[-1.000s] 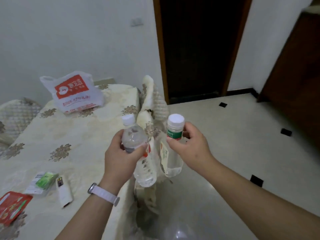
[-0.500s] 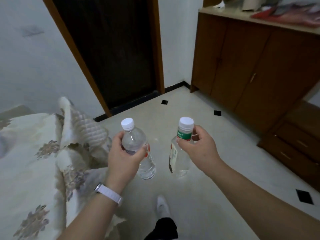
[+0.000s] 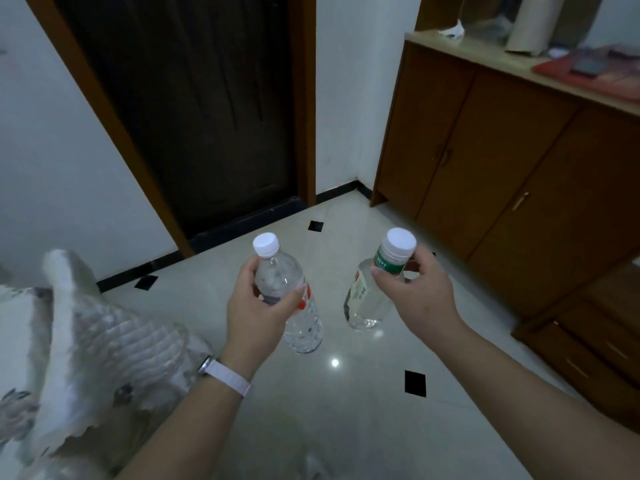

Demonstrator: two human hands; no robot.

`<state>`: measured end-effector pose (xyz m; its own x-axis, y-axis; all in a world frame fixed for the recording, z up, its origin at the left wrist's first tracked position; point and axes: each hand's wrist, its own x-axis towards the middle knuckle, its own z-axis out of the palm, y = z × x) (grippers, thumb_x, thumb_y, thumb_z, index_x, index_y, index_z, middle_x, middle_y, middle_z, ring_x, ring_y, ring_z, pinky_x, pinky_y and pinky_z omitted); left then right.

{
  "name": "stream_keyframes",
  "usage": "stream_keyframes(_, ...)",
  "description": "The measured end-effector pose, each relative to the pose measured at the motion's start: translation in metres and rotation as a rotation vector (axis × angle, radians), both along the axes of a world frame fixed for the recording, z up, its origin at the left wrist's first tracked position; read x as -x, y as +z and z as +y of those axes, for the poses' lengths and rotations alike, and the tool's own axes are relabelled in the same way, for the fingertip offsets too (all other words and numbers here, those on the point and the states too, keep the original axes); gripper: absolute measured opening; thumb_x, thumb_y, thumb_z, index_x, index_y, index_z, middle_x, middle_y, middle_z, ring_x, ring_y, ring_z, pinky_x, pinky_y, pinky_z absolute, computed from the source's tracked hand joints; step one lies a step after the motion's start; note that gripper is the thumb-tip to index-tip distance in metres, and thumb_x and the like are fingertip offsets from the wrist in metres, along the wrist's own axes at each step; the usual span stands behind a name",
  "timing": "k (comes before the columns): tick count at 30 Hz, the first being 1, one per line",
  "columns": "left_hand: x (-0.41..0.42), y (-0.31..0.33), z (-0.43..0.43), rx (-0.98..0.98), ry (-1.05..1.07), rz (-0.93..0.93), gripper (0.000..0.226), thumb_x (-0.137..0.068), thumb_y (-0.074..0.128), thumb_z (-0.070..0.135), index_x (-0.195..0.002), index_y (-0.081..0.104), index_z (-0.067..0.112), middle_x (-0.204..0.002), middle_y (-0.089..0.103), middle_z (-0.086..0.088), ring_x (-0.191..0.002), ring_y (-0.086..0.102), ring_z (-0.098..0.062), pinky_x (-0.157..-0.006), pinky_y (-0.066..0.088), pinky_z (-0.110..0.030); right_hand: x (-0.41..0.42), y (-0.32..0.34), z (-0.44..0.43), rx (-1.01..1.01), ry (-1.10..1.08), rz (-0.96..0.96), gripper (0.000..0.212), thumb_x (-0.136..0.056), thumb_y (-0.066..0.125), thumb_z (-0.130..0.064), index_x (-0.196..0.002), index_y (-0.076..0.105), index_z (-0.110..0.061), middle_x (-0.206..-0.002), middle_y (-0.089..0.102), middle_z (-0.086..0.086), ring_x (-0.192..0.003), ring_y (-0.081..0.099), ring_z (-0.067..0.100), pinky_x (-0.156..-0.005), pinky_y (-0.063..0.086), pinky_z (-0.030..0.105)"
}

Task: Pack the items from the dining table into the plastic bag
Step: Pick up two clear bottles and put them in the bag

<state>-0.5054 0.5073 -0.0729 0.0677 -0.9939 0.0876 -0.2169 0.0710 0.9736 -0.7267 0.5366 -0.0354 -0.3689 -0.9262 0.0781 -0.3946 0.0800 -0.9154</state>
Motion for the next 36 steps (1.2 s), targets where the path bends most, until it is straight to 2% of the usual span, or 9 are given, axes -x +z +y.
stream_keyframes(3, -0.007, 0.006, -0.046, 0.006, 0.024, -0.022, 0.061, -0.076, 0.082, 0.024, -0.125, 0.049, 0.037, -0.107, 0.06, 0.03, -0.096, 0.058, 0.016, -0.07, 0.048, -0.004, -0.002, 0.002, -0.05, -0.014, -0.017, -0.019, 0.041, -0.079, 0.077, -0.027, -0.11, 0.052, -0.035, -0.102, 0.056, -0.02, -0.098, 0.054, 0.004, -0.082, 0.047, 0.028)
stream_keyframes(7, -0.013, 0.002, -0.104, -0.027, 0.039, -0.051, 0.061, -0.075, 0.083, 0.026, -0.123, 0.048, 0.041, -0.102, 0.058, 0.039, -0.095, 0.057, 0.018, -0.067, 0.046, -0.004, -0.005, -0.004, -0.121, -0.07, 0.082, 0.024, 0.042, -0.079, 0.075, -0.029, -0.114, 0.053, -0.033, -0.109, 0.059, -0.013, -0.102, 0.055, 0.008, -0.086, 0.048, 0.031)
stream_keyframes(12, -0.021, -0.011, -0.177, -0.079, 0.119, -0.059, 0.068, -0.073, 0.085, 0.023, -0.127, 0.048, 0.04, -0.115, 0.06, 0.024, -0.103, 0.061, -0.001, -0.084, 0.051, -0.023, -0.014, -0.025, -0.213, -0.108, 0.166, 0.009, 0.04, -0.079, 0.075, -0.03, -0.111, 0.051, -0.033, -0.106, 0.058, -0.012, -0.099, 0.056, 0.008, -0.082, 0.047, 0.027)
stream_keyframes(15, -0.025, -0.016, -0.23, -0.092, 0.175, -0.109, 0.065, -0.073, 0.084, 0.018, -0.125, 0.049, 0.035, -0.112, 0.061, 0.019, -0.1, 0.062, -0.005, -0.079, 0.051, -0.021, -0.016, -0.038, -0.279, -0.113, 0.233, -0.035, 0.039, -0.079, 0.075, -0.029, -0.111, 0.052, -0.032, -0.104, 0.059, -0.013, -0.097, 0.057, 0.005, -0.078, 0.045, 0.022)
stream_keyframes(19, -0.027, -0.009, -0.302, -0.106, 0.299, -0.141, 0.063, -0.073, 0.082, 0.012, -0.124, 0.051, 0.029, -0.112, 0.063, 0.01, -0.101, 0.063, -0.012, -0.082, 0.054, -0.03, -0.02, -0.042, -0.375, -0.143, 0.32, -0.081, 0.043, -0.078, 0.076, -0.031, -0.115, 0.054, -0.03, -0.11, 0.059, -0.009, -0.102, 0.056, 0.009, -0.086, 0.05, 0.03)
stream_keyframes(22, -0.032, 0.004, -0.346, -0.104, 0.398, -0.141, 0.066, -0.073, 0.083, 0.014, -0.127, 0.049, 0.033, -0.114, 0.061, 0.015, -0.104, 0.062, -0.009, -0.085, 0.053, -0.029, -0.028, -0.032, -0.44, -0.153, 0.423, -0.092, 0.041, -0.079, 0.075, -0.028, -0.112, 0.051, -0.032, -0.107, 0.057, -0.012, -0.101, 0.055, 0.009, -0.089, 0.049, 0.032)
stream_keyframes(26, -0.046, 0.016, -0.391, -0.078, 0.55, -0.122, 0.067, -0.076, 0.082, 0.019, -0.13, 0.045, 0.032, -0.119, 0.06, 0.016, -0.108, 0.061, -0.008, -0.089, 0.052, -0.028, -0.054, -0.022, -0.518, -0.118, 0.548, -0.072, 0.041, -0.08, 0.076, -0.025, -0.11, 0.049, -0.036, -0.104, 0.053, -0.015, -0.096, 0.051, 0.005, -0.083, 0.042, 0.026)
stream_keyframes(30, -0.065, 0.016, -0.416, -0.08, 0.635, -0.11, 0.068, -0.076, 0.082, 0.023, -0.134, 0.047, 0.027, -0.126, 0.061, 0.008, -0.113, 0.062, -0.014, -0.096, 0.054, -0.039, -0.084, -0.022, -0.559, -0.099, 0.632, -0.048, 0.045, -0.079, 0.077, -0.025, -0.109, 0.047, -0.039, -0.104, 0.051, -0.018, -0.097, 0.049, 0.004, -0.082, 0.043, 0.025)
stream_keyframes(36, -0.115, -0.005, -0.459, -0.124, 0.733, -0.082, 0.071, -0.069, 0.085, 0.037, -0.131, 0.05, 0.032, -0.123, 0.064, 0.01, -0.11, 0.064, -0.015, -0.092, 0.056, -0.043, -0.143, -0.028, -0.618, -0.128, 0.775, -0.04, 0.043, -0.079, 0.078, -0.027, -0.114, 0.053, -0.034, -0.109, 0.058, -0.015, -0.1, 0.054, 0.003, -0.075, 0.042, 0.016)
